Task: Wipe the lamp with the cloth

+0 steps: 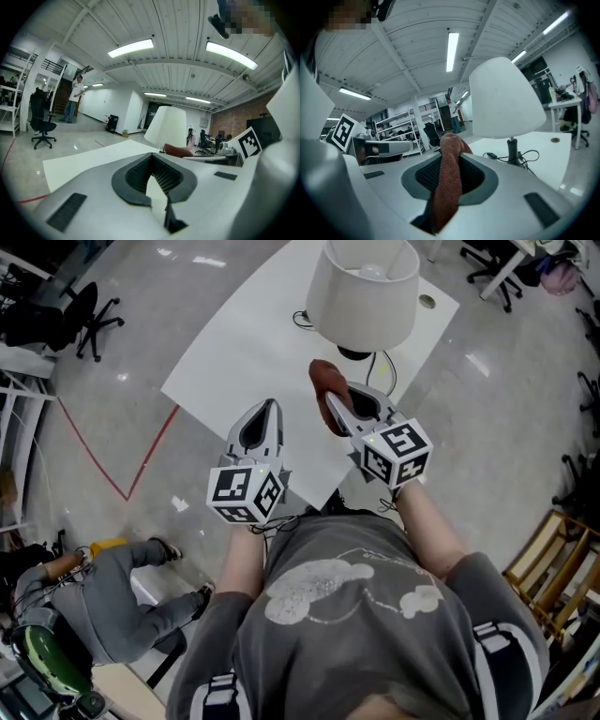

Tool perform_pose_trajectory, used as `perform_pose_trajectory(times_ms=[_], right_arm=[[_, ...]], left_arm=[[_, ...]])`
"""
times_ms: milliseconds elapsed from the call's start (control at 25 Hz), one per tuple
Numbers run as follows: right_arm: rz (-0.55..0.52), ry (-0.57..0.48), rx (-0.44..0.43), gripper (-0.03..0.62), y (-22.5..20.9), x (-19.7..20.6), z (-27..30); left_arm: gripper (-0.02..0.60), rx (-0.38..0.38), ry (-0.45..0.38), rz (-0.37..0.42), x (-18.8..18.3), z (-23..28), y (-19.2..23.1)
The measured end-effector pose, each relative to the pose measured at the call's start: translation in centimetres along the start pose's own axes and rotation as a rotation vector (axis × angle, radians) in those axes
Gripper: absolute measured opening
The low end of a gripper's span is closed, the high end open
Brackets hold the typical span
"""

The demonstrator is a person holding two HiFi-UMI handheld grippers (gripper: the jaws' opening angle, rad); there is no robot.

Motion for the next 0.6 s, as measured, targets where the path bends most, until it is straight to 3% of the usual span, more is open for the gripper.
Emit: perform_pose_trajectory(times_ms=[600], right_arm=[[-0.028, 0.025, 0.035, 0.086, 4.1, 0.7, -2.3]], left_arm=[[0.008, 0.067, 0.029, -0.015, 0.8, -3.0, 0.3]])
Point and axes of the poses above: the fingertips, and each gripper's own axes: z forward along the fingers, y to its left, x out of its underside, the point moved 7 cm from there along -z, backward along the fingers, and after that the axes turned 9 degrees about -z, right-handed, at the moved point
